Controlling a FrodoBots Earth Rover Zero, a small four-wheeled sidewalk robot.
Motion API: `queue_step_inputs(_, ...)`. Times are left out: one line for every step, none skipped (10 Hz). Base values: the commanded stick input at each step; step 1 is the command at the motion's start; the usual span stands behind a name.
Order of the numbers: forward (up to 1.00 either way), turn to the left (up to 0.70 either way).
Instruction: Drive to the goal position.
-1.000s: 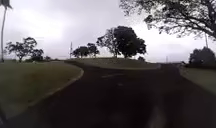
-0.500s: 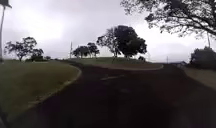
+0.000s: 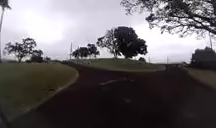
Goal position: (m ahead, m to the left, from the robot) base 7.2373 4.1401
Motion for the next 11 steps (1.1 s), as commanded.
queue_step_inputs(1.0, 0.0)
queue_step_inputs(1.0, 0.0)
queue_step_inputs(1.0, 0.0)
queue_step_inputs(1.0, 0.13)
queue_step_inputs(1.0, 0.36)
queue_step_inputs(1.0, 0.4)
queue_step_inputs(1.0, 0.1)
queue_step_inputs(1.0, 0.0)
queue_step_inputs(1.0, 0.0)
queue_step_inputs(1.0, 0.05)
queue_step_inputs(1.0, 0.23)
